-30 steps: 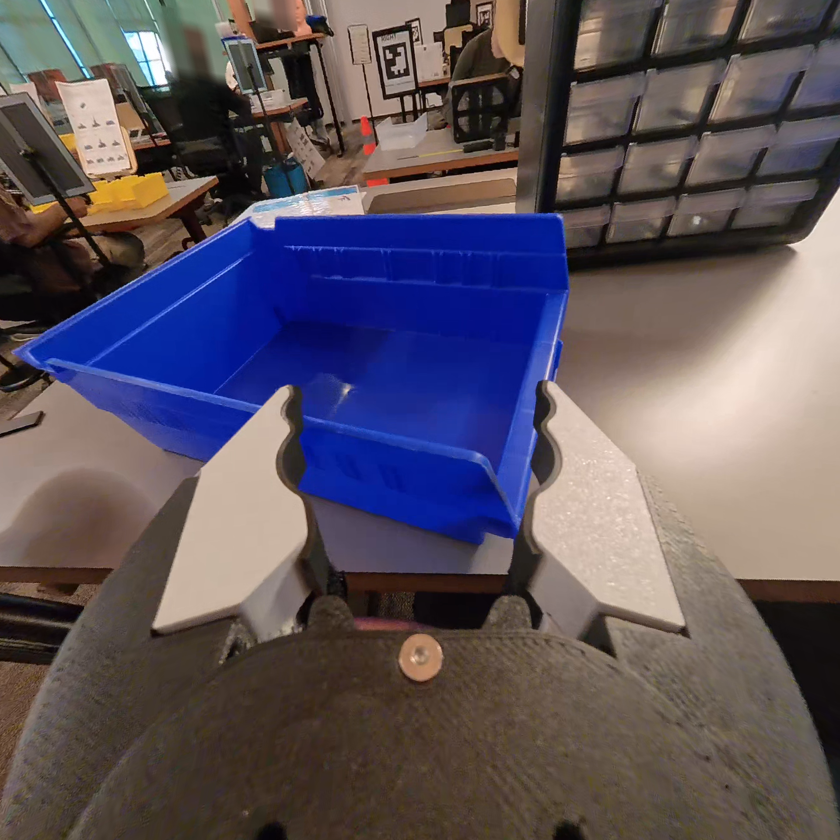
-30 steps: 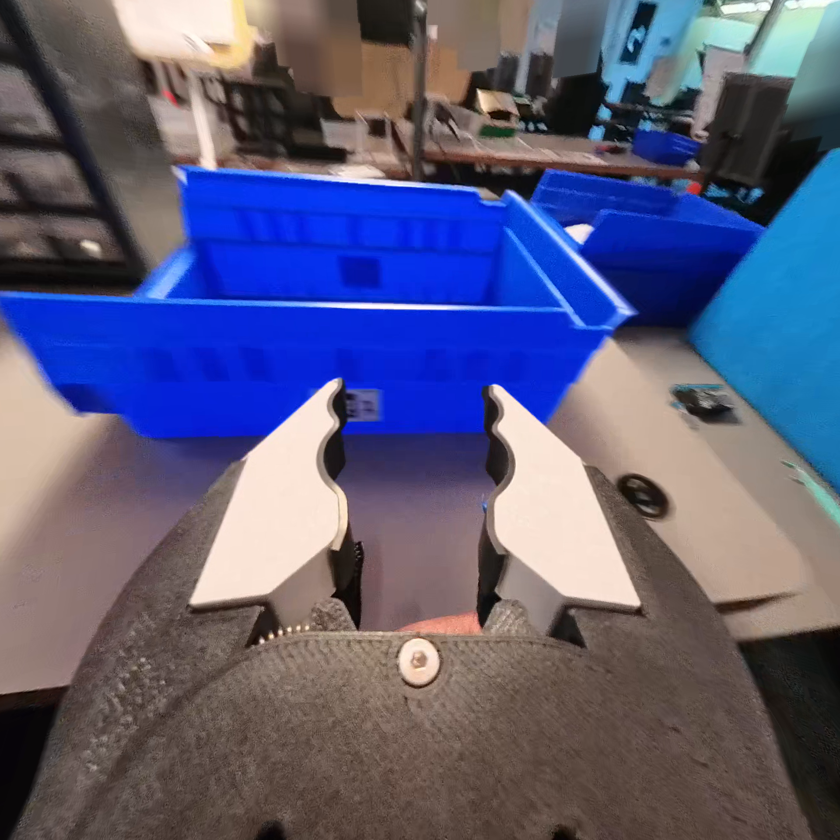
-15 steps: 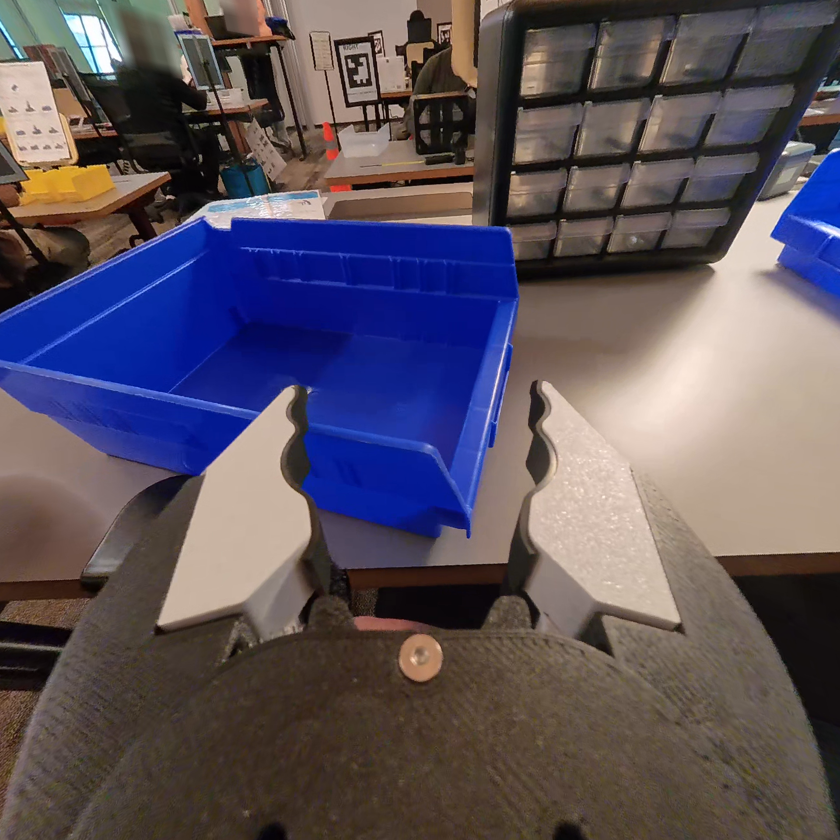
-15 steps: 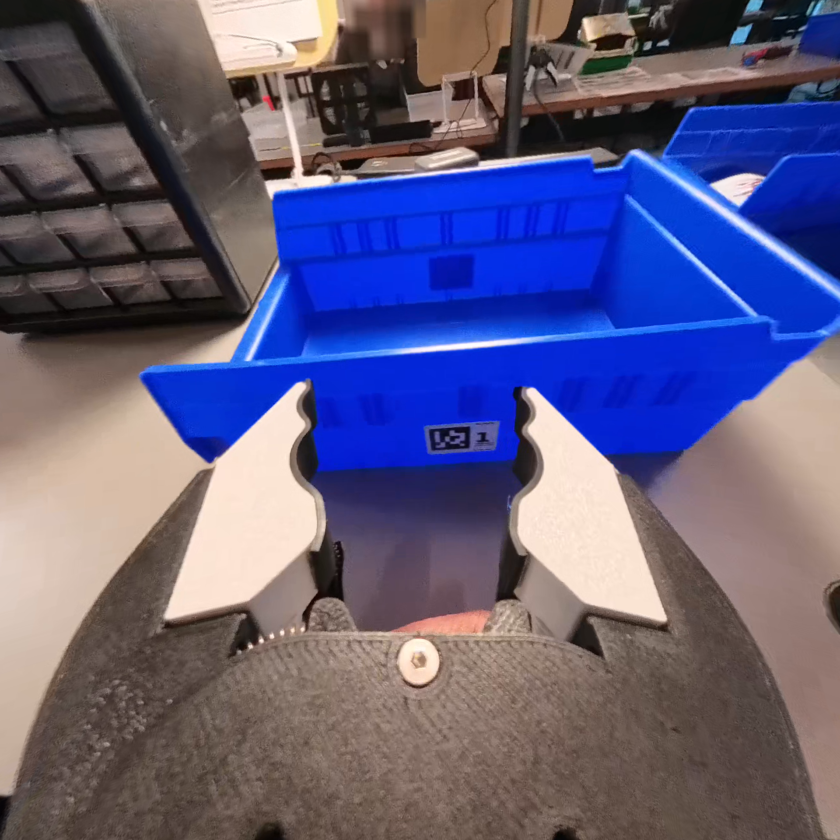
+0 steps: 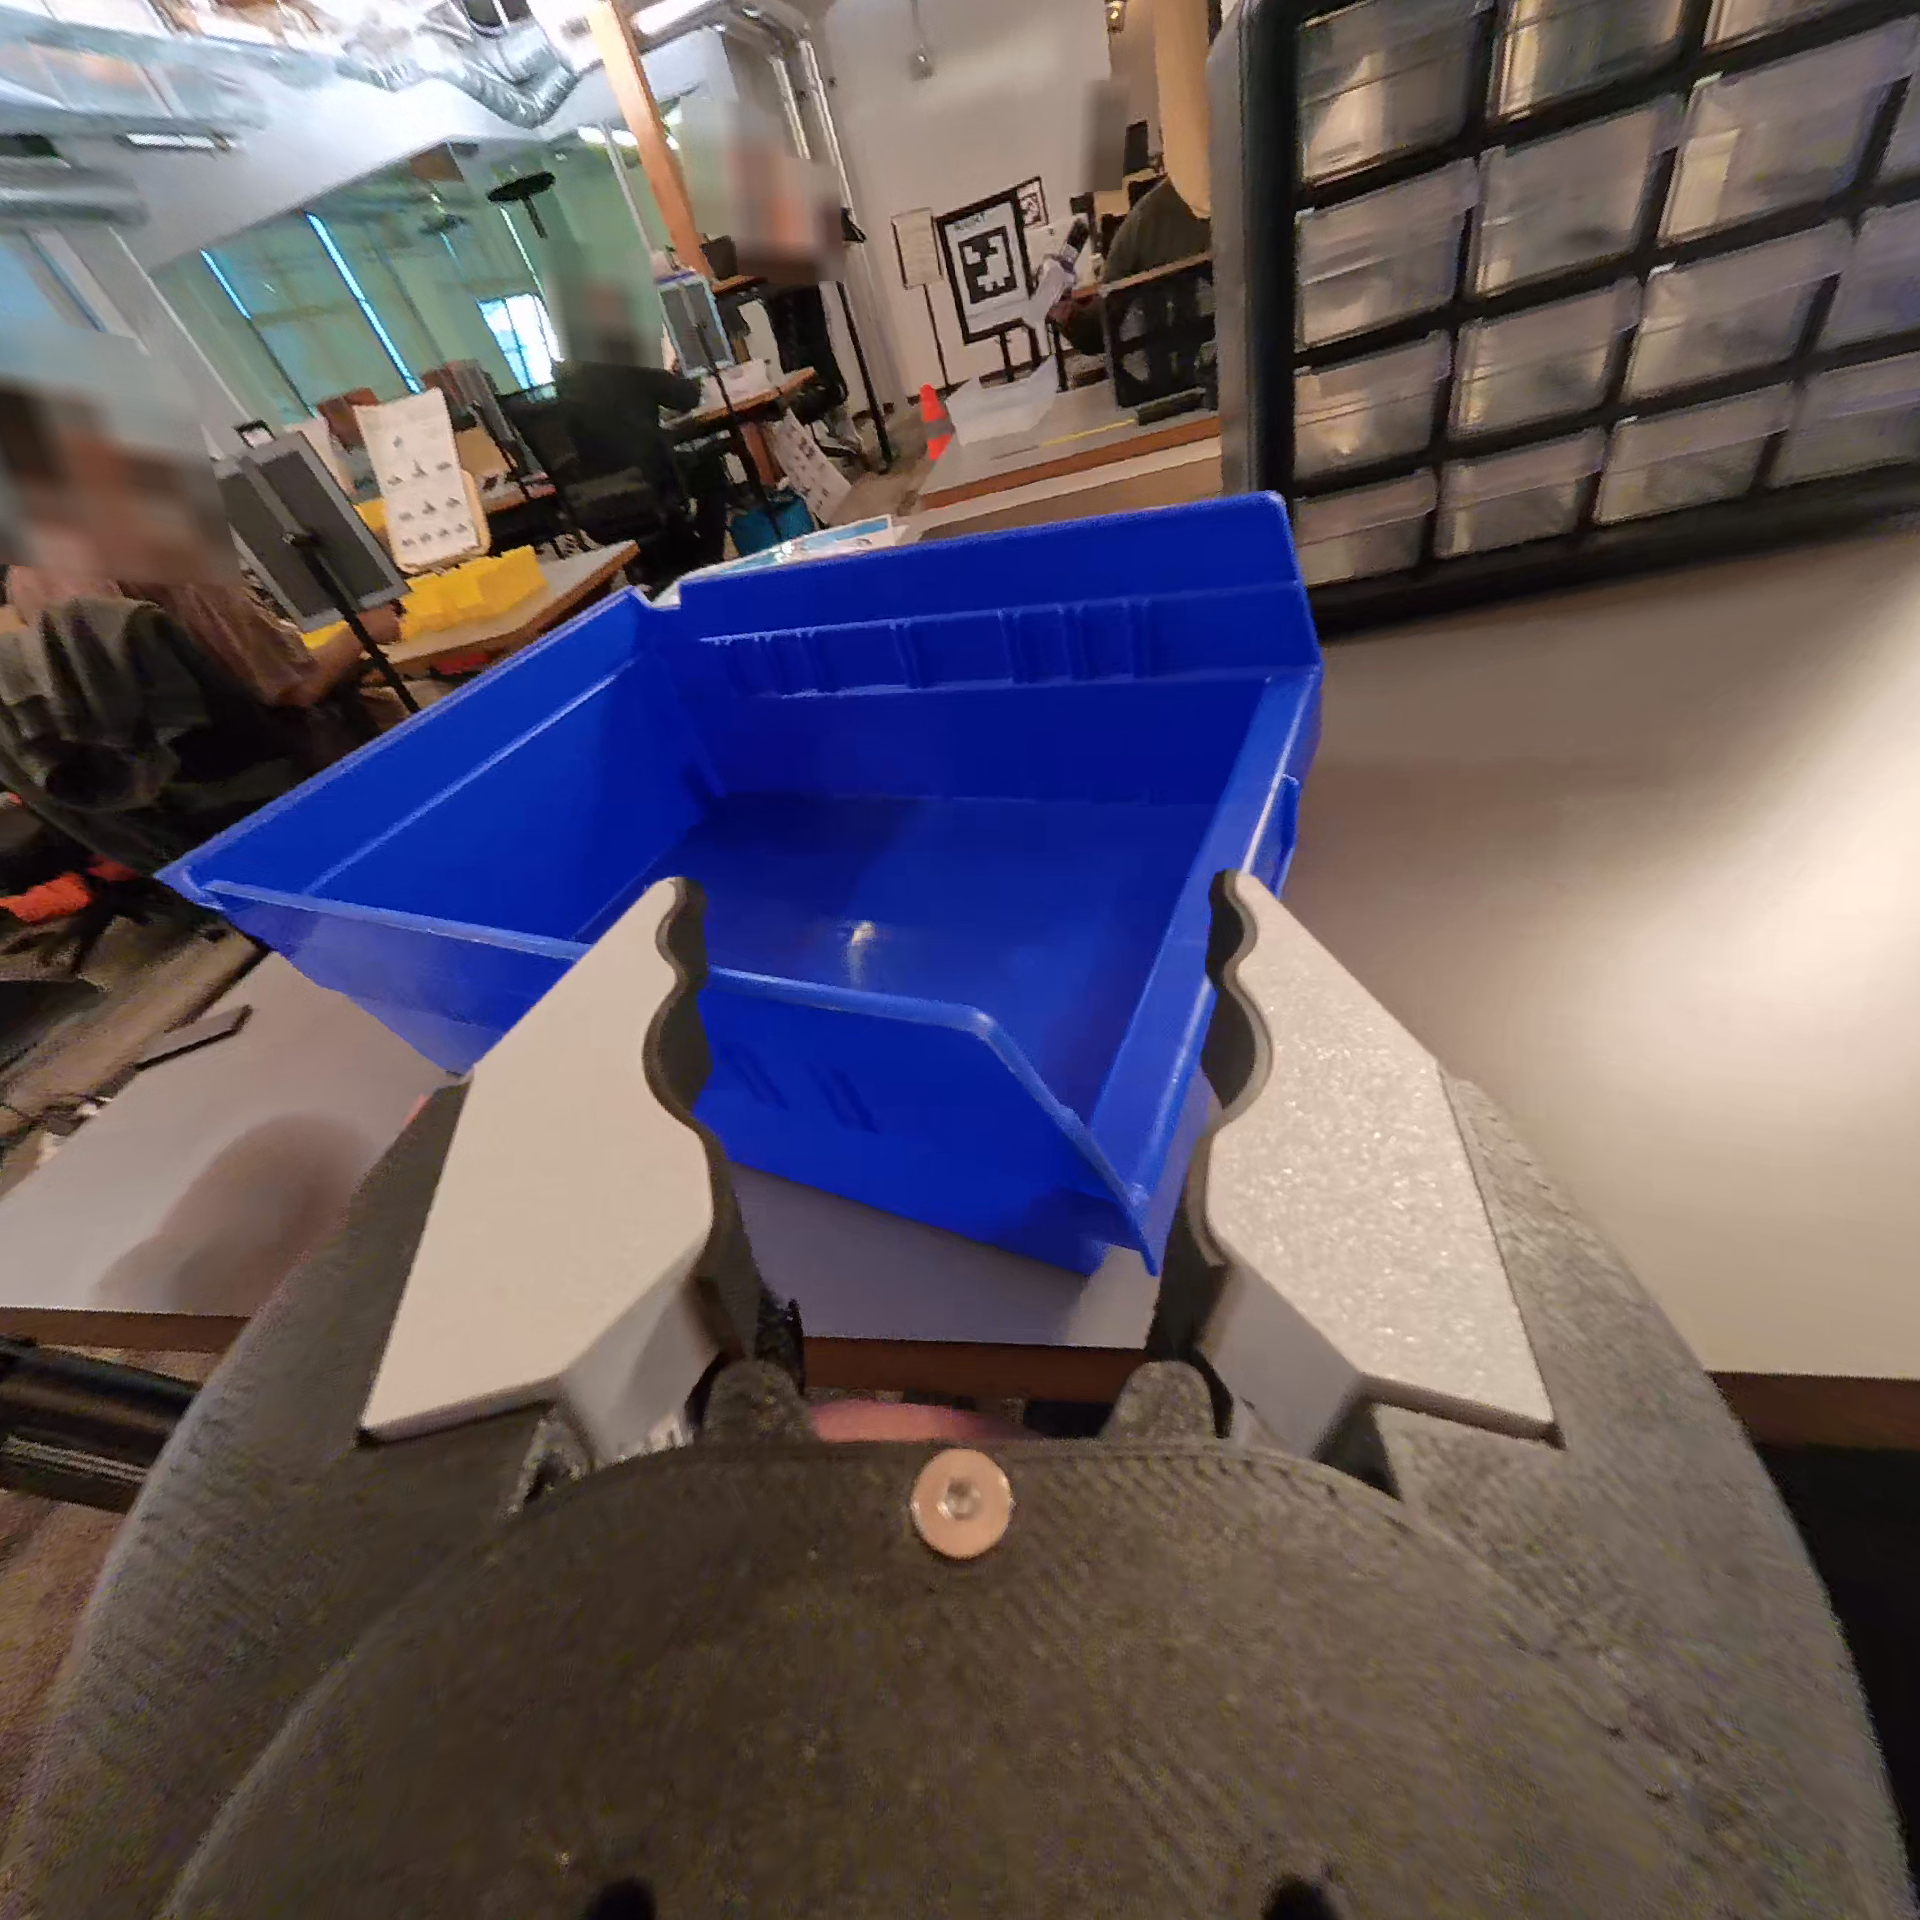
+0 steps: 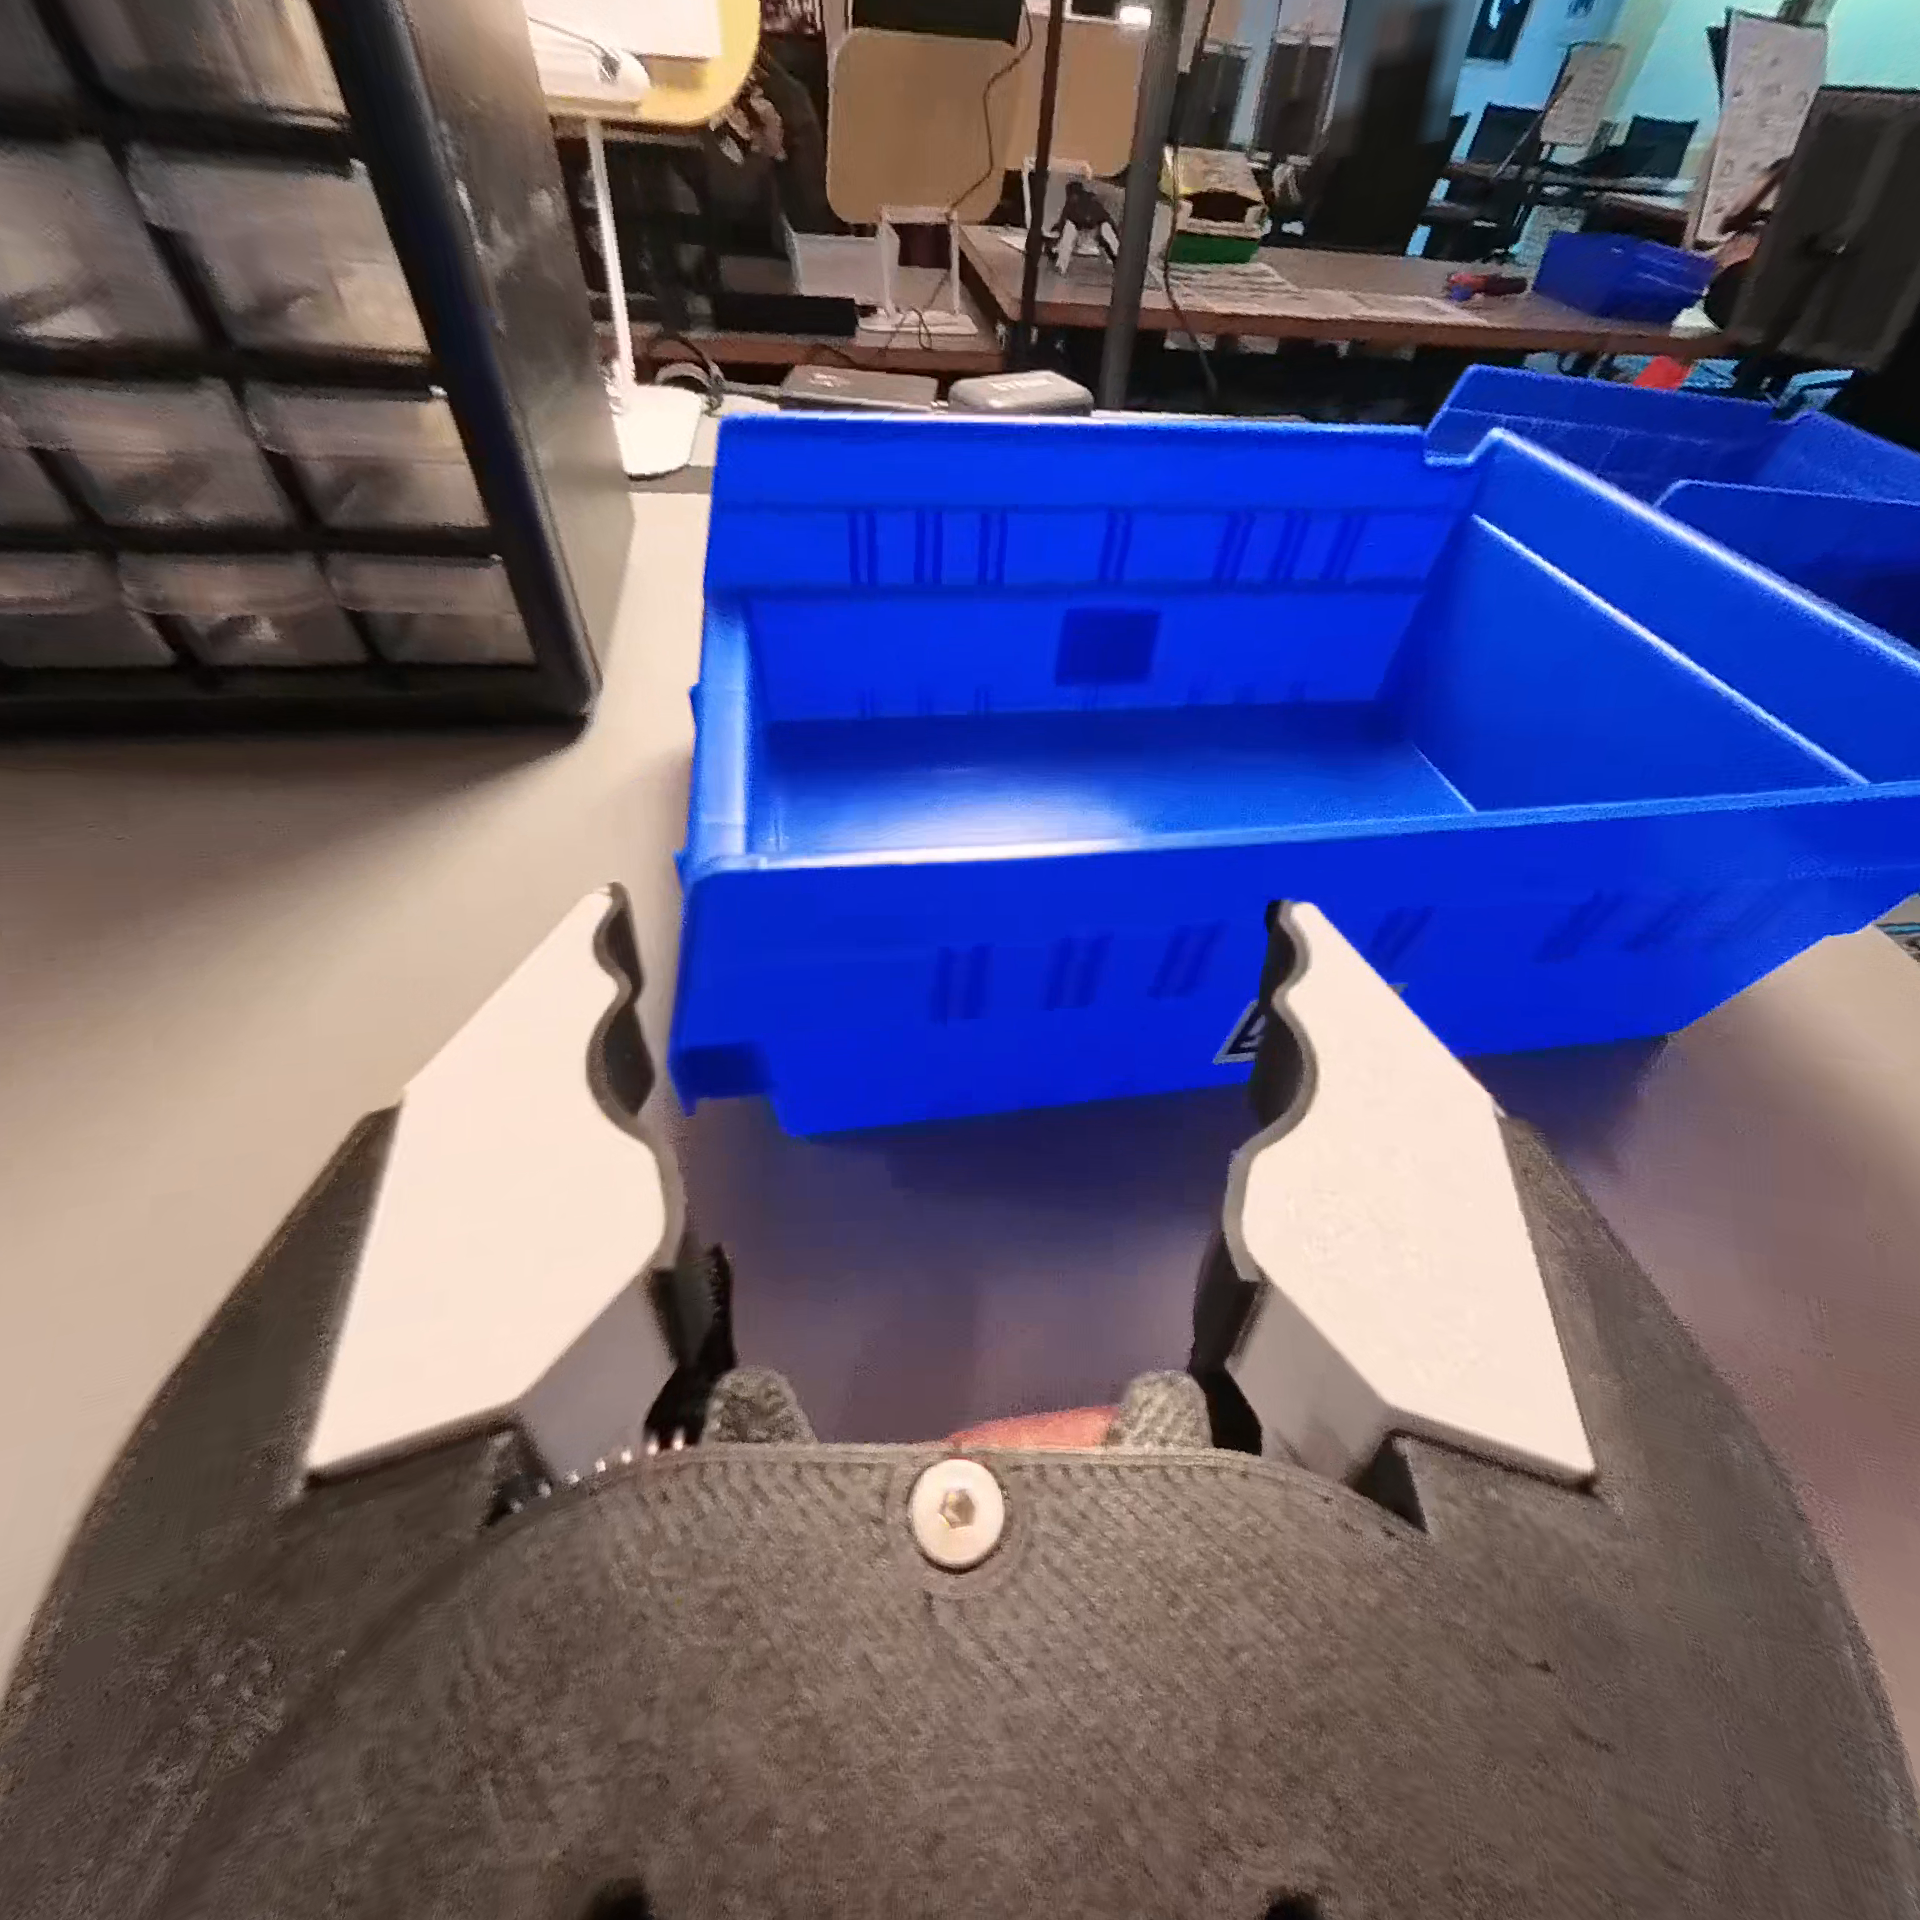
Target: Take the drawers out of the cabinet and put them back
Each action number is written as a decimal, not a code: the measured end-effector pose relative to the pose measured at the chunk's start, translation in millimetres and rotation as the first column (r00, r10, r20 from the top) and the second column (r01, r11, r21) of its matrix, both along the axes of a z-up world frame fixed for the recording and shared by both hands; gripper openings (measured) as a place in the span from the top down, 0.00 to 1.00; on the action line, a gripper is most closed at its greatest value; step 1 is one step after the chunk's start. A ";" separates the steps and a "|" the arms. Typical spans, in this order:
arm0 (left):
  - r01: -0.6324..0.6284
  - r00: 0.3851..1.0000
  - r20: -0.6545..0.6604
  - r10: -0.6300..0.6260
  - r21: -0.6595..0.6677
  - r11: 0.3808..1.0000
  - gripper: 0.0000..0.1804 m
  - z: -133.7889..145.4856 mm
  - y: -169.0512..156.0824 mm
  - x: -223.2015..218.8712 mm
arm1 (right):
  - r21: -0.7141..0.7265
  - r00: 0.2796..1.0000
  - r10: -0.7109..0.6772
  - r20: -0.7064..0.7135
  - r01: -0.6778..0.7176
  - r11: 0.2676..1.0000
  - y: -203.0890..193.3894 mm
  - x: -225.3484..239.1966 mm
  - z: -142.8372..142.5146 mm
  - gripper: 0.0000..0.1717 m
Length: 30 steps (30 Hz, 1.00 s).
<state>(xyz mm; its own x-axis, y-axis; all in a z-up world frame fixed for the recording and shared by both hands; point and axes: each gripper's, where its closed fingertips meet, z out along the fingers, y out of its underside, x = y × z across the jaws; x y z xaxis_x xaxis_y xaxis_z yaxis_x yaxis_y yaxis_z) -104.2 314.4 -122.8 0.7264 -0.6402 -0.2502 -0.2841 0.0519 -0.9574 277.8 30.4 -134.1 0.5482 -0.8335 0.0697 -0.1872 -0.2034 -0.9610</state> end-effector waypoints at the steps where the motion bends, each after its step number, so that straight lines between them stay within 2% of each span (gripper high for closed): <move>1: -0.010 1.000 -0.007 0.010 0.015 1.000 0.48 -0.1 2.0 -1.5 | -0.008 1.000 -0.012 0.009 0.012 1.000 -3.3 3.4 -0.2 0.32; 5: -0.055 0.998 -0.020 0.056 0.053 0.997 0.53 0.3 17.1 -14.6 | -0.008 1.000 0.009 0.010 -0.009 1.000 -19.1 6.9 -1.9 0.43; 9: -0.103 0.995 0.006 0.103 0.029 0.994 0.55 2.0 36.5 -33.3 | -0.007 0.998 -0.053 0.020 0.054 0.999 -57.3 20.1 -0.2 0.58; 10: -0.102 0.995 0.016 0.101 0.015 0.995 0.55 2.9 37.3 -35.7 | -0.003 0.998 -0.065 0.018 0.065 0.998 -65.7 22.9 -0.7 0.58; 12: -0.121 0.992 0.041 0.120 0.004 0.993 0.47 5.2 36.4 -39.3 | -0.002 0.998 -0.063 -0.005 0.063 0.998 -75.6 26.5 -5.6 0.58; 14: -0.140 0.986 0.097 0.138 0.012 0.990 0.45 7.8 31.9 -39.6 | -0.013 0.998 -0.059 -0.017 0.059 0.998 -80.8 31.6 -10.5 0.56; 16: -0.144 0.985 0.101 0.139 0.037 0.989 0.42 4.3 27.2 -34.5 | -0.010 0.999 -0.038 -0.024 0.037 0.999 -81.9 34.5 -11.0 0.60; 18: -0.184 0.982 0.056 0.180 0.083 0.979 0.46 1.9 31.2 -36.0 | -0.032 0.999 -0.046 -0.010 0.045 0.998 -88.5 39.4 -9.4 0.71; 20: -0.192 0.980 0.069 0.187 0.066 0.979 0.52 4.2 34.9 -39.3 | -0.049 0.997 -0.077 0.008 0.077 0.996 -101.3 48.0 -7.8 0.82; 21: -0.192 0.979 0.081 0.187 0.052 0.980 0.57 5.9 37.0 -42.2 | -0.050 0.996 -0.092 0.013 0.093 0.994 -108.8 53.1 -7.0 0.84; 23: -0.191 0.977 0.097 0.188 0.027 0.981 0.59 8.2 41.0 -48.0 | -0.049 0.994 -0.110 0.003 0.110 0.993 -123.0 63.0 -8.2 0.85; 25: -0.184 0.979 0.097 0.181 0.021 0.983 0.57 9.5 39.3 -50.8 | -0.041 0.992 -0.129 -0.015 0.128 0.991 -136.3 71.5 -8.9 0.86; 30: -0.171 0.985 0.035 0.168 0.145 0.975 0.52 26.8 14.0 -51.4 | -0.043 0.991 -0.133 -0.033 0.131 0.990 -154.9 80.4 -6.8 0.83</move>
<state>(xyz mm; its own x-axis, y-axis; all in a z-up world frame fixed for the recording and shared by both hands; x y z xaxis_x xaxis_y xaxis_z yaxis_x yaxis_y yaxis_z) -155.6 328.4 -95.9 0.8276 -0.4648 -0.3148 -0.2797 0.1448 -0.9491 358.2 -124.5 -140.8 0.4362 -0.8956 0.0876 -0.2490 -0.2137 -0.9446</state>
